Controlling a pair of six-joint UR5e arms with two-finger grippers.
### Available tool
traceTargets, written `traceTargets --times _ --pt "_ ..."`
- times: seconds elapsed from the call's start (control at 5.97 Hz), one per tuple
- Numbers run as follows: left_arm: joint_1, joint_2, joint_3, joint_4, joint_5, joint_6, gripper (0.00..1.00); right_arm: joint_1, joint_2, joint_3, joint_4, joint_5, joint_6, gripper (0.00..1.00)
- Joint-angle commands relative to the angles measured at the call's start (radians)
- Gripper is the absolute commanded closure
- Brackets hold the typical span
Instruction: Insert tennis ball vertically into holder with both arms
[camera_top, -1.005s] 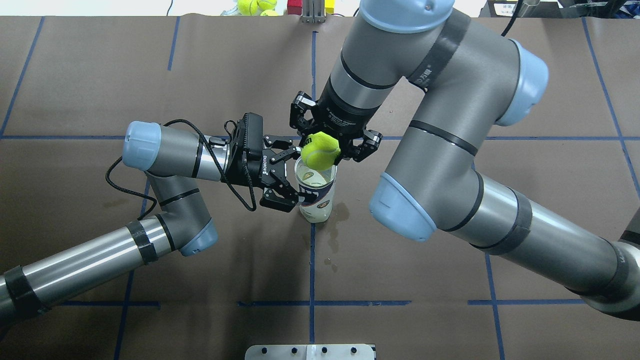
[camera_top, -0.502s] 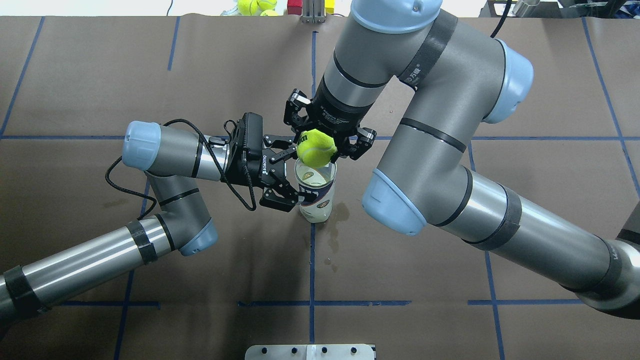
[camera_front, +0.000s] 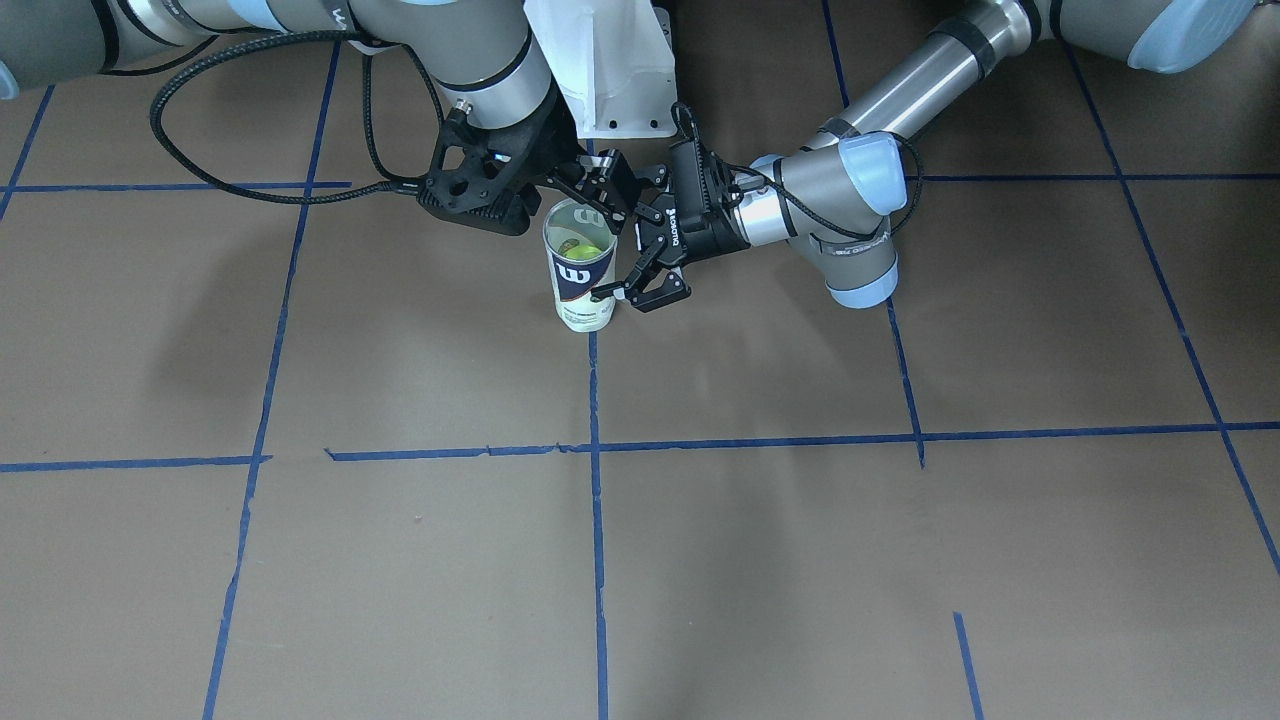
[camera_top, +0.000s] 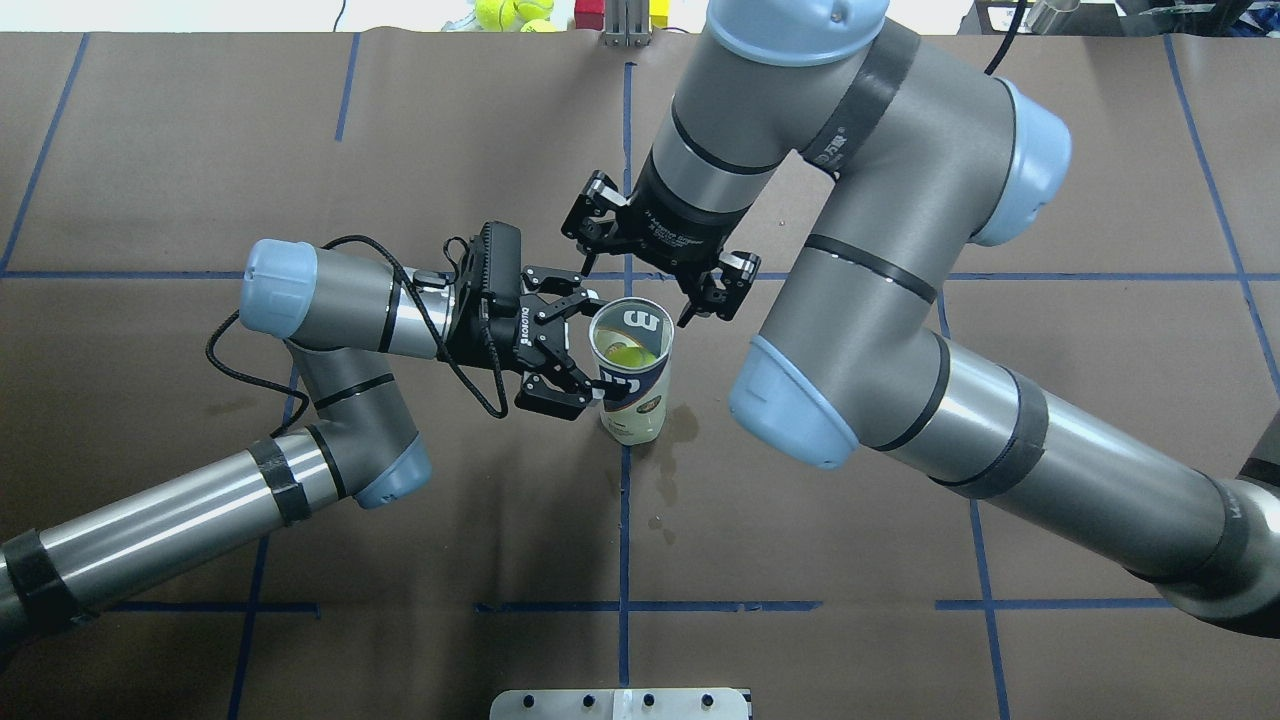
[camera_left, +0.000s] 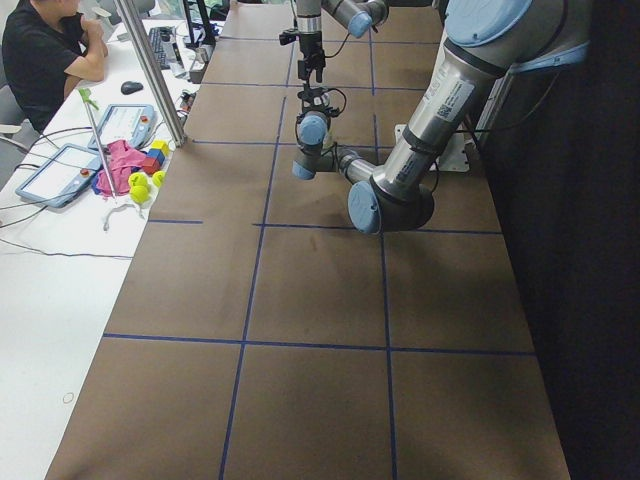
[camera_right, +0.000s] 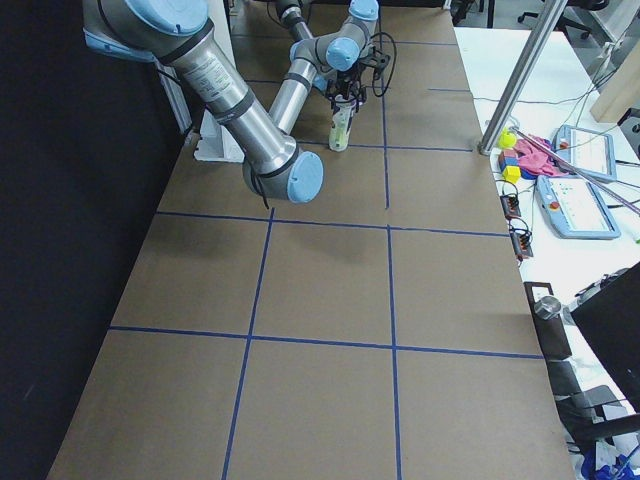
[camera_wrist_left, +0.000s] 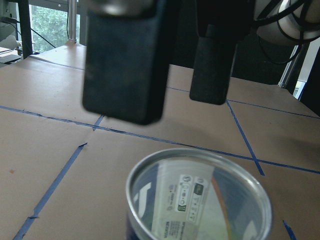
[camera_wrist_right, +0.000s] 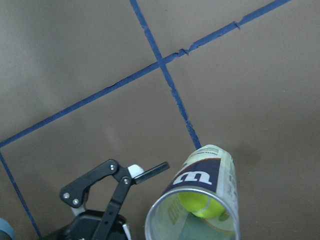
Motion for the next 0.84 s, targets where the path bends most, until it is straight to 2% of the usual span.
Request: traceTargets --times 0.0,0.17,0.33,0.5,0.67 --pt "-0.044 0.074 -0.024 0.000 -0.011 -0.002 0.01 0.076 -0.102 0.083 -0.004 0.022 -0.003 0.01" --pt "-0.064 0.108 -0.024 0.002 -0.012 -0.002 0.01 0.143 -0.163 0.124 -0.005 0.051 -0.012 0.01" --pt "-0.096 0.109 -0.024 0.050 -0.012 -0.013 0.01 0.207 -0.196 0.125 -0.006 0.071 -0.015 0.01" --pt "-0.158 0.111 -0.024 0.116 -0.012 -0.014 0.01 0.272 -0.245 0.128 -0.006 0.088 -0.018 0.01" --pt "-0.208 0.122 -0.024 0.212 -0.009 -0.013 0.01 0.319 -0.310 0.125 -0.006 0.093 -0.103 0.00"
